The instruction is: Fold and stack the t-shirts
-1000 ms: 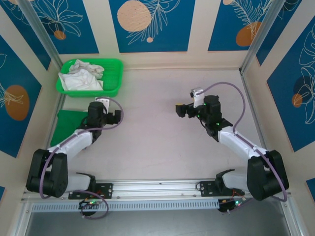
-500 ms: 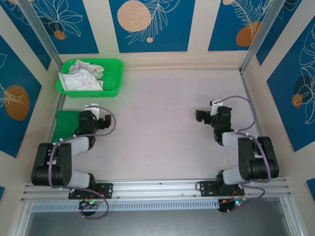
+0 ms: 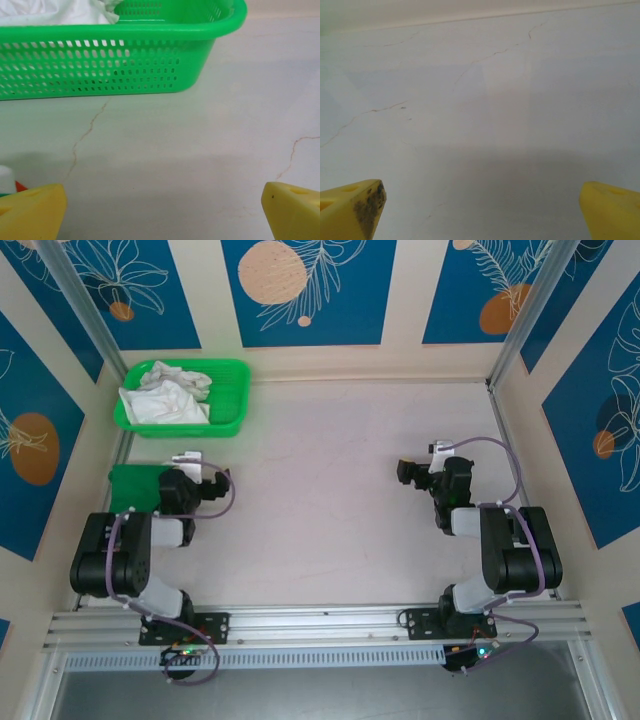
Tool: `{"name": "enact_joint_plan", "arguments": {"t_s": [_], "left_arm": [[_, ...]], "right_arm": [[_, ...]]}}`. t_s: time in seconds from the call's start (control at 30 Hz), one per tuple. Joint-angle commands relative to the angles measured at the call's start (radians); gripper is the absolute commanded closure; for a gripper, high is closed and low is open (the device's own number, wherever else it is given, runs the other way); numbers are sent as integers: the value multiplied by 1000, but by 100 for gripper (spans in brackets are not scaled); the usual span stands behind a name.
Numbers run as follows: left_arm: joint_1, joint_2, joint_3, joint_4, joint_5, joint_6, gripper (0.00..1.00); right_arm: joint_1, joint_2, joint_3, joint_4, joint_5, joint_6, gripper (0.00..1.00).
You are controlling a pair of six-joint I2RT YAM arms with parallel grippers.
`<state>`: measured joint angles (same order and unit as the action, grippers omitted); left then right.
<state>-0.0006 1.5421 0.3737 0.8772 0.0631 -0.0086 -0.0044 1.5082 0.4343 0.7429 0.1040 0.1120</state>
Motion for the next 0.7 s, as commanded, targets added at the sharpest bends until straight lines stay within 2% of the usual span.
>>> {"name": "enact_joint_plan", "arguments": {"t_s": [0.0, 0.07, 0.23, 0.67], "left_arm": [[-36, 15, -5, 63, -79, 28, 0], [-57, 13, 2, 41, -121, 41, 0], [-66, 15, -1, 50, -139, 48, 0], [-68, 16, 7, 44, -129, 55, 0]], "right_arm": [[-3, 7, -8, 37, -16, 3, 1], [-2, 10, -7, 40, -23, -1, 1], [-2, 10, -7, 38, -23, -2, 1], [-2, 9, -8, 40, -23, -2, 1]]}}
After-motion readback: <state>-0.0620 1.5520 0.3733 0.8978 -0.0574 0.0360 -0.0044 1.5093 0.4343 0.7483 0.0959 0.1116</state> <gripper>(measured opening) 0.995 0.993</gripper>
